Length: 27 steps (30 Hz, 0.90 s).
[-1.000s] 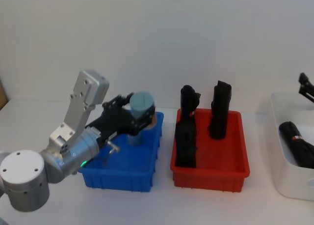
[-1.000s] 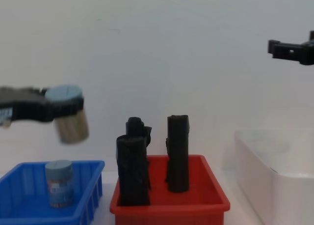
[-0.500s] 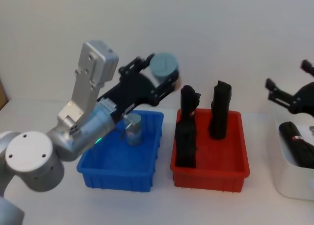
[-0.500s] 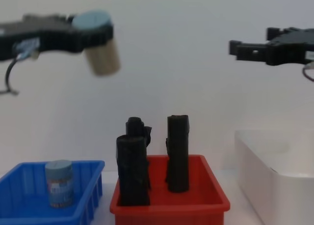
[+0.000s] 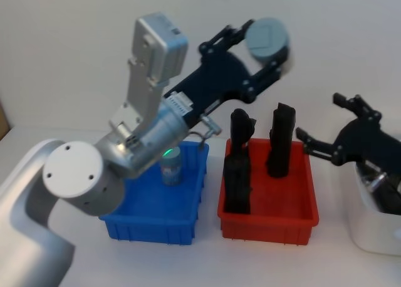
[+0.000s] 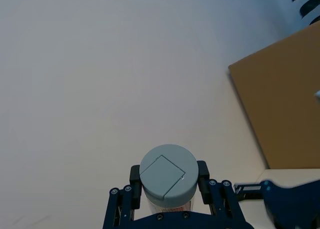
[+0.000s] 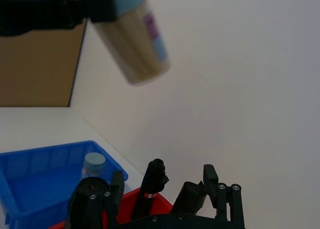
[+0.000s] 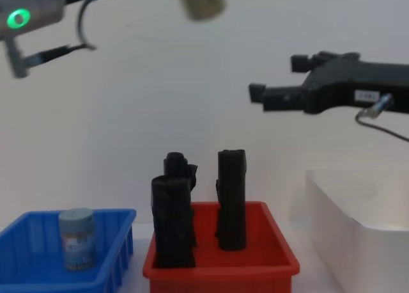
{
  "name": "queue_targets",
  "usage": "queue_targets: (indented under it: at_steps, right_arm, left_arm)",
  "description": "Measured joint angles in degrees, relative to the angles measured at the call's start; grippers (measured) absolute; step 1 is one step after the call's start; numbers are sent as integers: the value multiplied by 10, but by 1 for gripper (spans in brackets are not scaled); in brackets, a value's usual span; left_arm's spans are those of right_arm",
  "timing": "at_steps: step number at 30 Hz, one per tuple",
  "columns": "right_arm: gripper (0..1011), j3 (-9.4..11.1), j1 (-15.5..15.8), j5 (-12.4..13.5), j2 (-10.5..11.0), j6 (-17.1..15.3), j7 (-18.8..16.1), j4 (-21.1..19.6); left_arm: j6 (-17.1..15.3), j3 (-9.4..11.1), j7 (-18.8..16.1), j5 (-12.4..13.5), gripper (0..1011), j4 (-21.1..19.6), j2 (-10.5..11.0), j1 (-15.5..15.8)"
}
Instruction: Pick the cotton swabs from the blue box and place them into the white box.
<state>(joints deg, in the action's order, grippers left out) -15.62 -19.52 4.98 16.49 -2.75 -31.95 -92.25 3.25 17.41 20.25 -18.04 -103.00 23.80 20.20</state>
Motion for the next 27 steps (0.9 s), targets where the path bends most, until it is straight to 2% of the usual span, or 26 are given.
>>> queue_targets:
  at_steps: [6, 11, 27]
  right_arm:
    - [1002, -9, -6, -27, -4, 6, -9, 10]
    - [1002, -16, -8, -43, -9, 15, 1, 19]
    - [1002, -25, -5, -53, -14, 40, 41, 26]
  left_arm:
    - [3, 13, 17, 4, 669, 8, -26, 18]
    - [-3, 19, 20, 3, 669, 13, -39, 25]
    - [-36, 27, -3, -6, 669, 22, -48, 21]
